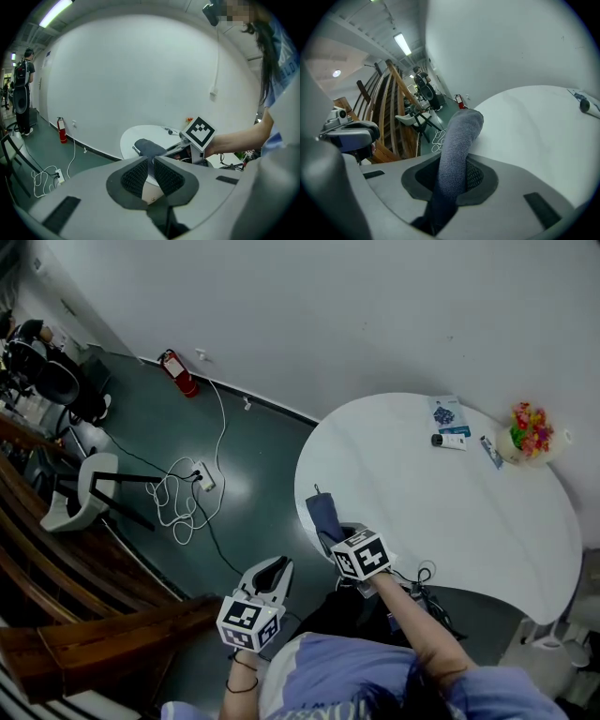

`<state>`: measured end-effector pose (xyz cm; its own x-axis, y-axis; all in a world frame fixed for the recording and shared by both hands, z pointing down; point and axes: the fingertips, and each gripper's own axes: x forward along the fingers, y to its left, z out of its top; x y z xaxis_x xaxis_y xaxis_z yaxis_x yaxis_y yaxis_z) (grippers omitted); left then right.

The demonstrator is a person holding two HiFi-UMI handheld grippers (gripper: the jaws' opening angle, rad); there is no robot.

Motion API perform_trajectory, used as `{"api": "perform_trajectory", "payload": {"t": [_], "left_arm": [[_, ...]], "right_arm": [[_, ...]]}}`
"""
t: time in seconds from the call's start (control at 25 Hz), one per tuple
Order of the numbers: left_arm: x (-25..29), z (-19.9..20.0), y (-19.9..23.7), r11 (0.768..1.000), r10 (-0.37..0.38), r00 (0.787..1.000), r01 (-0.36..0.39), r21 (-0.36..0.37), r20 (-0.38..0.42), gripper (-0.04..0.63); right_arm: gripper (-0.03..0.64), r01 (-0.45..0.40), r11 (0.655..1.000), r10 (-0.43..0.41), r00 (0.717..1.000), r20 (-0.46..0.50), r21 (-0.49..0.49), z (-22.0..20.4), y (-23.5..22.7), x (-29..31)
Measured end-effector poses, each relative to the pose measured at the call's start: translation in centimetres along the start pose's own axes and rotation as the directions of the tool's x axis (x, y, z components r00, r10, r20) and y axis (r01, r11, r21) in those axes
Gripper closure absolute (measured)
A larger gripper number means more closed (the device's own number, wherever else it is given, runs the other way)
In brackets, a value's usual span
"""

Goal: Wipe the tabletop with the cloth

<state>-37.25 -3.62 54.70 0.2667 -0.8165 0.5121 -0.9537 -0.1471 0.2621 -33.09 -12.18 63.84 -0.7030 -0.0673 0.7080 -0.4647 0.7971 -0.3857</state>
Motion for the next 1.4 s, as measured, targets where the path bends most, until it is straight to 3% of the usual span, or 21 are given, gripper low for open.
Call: {"api": "perform_trajectory", "payload": {"t": [0.4,0.84,1.12,1.4], "left_arm": [[4.8,3.3,-5.6,0.987,-0.118,0.993,0.117,0.108,0.000,0.561],[12.7,6.2,-21.4,0.939,-0.280,0.960,0.276,0.207,-0.014,0.561],[17.1,5.0,-33.8,0.877,-0.403,0.912,0.408,0.254,-0.075,0.561],[19.9,2.8,-44.4,0.813,-0.494,0.860,0.509,0.281,-0.129,0.561]], "right_arm": [[0.546,0.157,0.982,-0.159,0.987,0.010,0.104,-5.0,-9.0,-7.6],[0.546,0.307,0.915,-0.327,0.944,0.037,0.262,-14.2,-20.9,-22.5],[0.546,0.400,0.820,-0.453,0.891,0.039,0.409,-22.8,-28.3,-33.7],[0.546,0.479,0.669,-0.590,0.808,0.013,0.568,-33.5,-34.2,-45.4]]}}
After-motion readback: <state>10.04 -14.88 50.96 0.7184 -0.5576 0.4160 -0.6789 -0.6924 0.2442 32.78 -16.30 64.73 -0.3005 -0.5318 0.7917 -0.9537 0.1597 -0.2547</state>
